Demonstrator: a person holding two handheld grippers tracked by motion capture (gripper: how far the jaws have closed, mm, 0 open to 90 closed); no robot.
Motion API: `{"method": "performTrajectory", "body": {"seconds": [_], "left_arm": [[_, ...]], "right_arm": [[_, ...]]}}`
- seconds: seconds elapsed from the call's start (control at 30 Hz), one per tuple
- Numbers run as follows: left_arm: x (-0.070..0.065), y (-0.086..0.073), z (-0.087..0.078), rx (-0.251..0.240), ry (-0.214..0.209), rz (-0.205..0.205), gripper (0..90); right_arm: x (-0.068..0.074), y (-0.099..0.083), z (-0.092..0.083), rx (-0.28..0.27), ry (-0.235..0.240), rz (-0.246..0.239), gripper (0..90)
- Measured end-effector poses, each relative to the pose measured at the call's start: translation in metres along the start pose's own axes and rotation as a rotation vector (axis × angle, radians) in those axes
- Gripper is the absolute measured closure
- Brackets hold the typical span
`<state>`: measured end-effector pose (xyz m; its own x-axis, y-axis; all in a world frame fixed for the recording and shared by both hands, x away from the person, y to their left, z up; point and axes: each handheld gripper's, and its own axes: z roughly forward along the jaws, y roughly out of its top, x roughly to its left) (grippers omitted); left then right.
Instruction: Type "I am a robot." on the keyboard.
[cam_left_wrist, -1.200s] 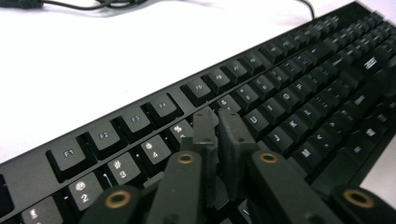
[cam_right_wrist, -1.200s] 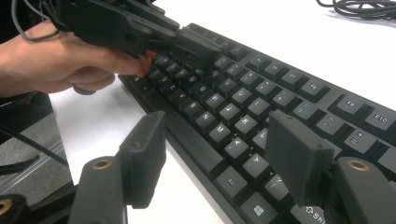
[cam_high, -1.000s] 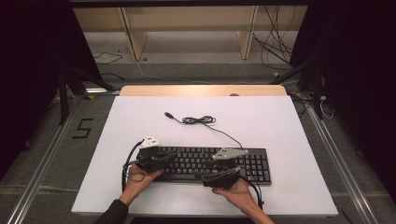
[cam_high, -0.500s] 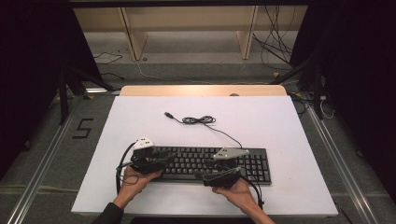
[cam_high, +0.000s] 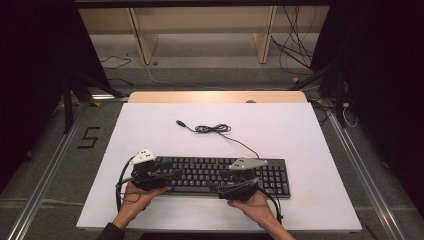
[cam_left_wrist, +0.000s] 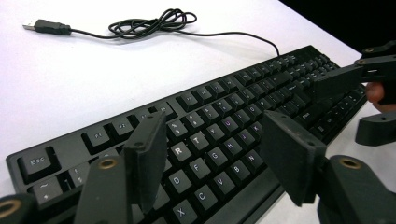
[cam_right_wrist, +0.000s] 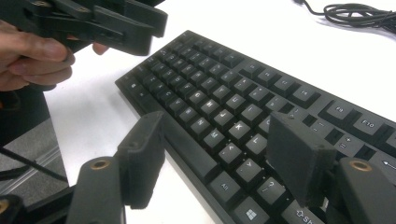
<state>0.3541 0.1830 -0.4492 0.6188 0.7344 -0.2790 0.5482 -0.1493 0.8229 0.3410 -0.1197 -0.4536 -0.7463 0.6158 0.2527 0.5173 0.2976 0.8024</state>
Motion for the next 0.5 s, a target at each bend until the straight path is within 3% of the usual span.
{"method": "performTrajectory", "body": {"seconds": [0.5], "left_arm": [[-0.001, -0.011, -0.017, -0.054, -0.002, 0.001, 33.8]], "right_arm": [[-0.006, 0.001, 0.003, 0.002, -0.017, 0.005, 38.3]]}}
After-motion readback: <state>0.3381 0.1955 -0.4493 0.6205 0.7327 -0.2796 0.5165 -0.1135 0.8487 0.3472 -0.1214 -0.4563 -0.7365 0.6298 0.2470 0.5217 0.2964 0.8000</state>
